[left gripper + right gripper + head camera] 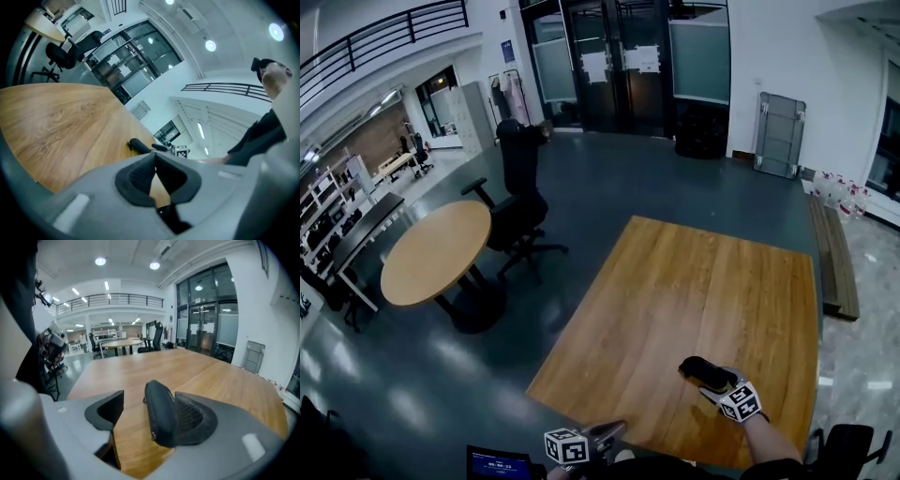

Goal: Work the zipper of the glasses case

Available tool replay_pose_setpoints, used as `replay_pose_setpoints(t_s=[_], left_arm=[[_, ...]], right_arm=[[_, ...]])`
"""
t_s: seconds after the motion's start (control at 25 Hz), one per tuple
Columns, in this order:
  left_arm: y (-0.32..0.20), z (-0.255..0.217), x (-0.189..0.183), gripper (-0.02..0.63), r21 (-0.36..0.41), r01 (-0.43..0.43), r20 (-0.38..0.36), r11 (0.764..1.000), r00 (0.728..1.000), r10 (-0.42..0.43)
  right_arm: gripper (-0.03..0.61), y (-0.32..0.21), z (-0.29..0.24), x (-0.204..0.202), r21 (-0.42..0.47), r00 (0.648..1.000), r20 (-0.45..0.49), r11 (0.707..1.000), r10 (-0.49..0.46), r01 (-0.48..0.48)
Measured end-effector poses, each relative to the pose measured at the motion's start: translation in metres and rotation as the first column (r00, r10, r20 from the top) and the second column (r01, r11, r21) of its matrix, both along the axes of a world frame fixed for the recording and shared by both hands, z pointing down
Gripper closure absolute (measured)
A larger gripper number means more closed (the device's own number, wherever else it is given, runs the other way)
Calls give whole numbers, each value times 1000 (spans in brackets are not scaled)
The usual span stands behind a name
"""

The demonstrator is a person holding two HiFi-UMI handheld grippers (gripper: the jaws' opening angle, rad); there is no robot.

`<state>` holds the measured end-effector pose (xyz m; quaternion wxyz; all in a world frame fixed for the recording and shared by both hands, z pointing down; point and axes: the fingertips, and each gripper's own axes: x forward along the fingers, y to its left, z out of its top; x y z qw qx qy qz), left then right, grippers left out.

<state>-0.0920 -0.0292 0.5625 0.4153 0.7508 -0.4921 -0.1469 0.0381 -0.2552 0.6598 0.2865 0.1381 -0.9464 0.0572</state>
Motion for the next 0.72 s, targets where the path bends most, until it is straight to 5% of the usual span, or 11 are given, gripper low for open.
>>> replay_pose_setpoints(t_s=[0.08,0.16,0.2,0.4,0.72], left_arm=[[0,-2,-5,615,18,-12,6,1000,1000,11],[-2,-4,-8,615,35,-37,8,999,999,37],[-3,-5,-9,615,44,-54,9,998,999,54],[-7,-14,-4,614,89,-164,21,982,986,163],[-22,-44,49,615,158,-317,18,935,948,319]], right_arm=[[323,7,-33,0,9,990,113,997,79,-80],[531,21,-66,-2,-20,957,240,986,163,-163],[574,32,-81,-4,-51,932,304,980,198,-192],[574,103,-145,-25,-209,810,501,951,305,-229],[574,180,-195,-33,-247,780,555,952,291,-179]])
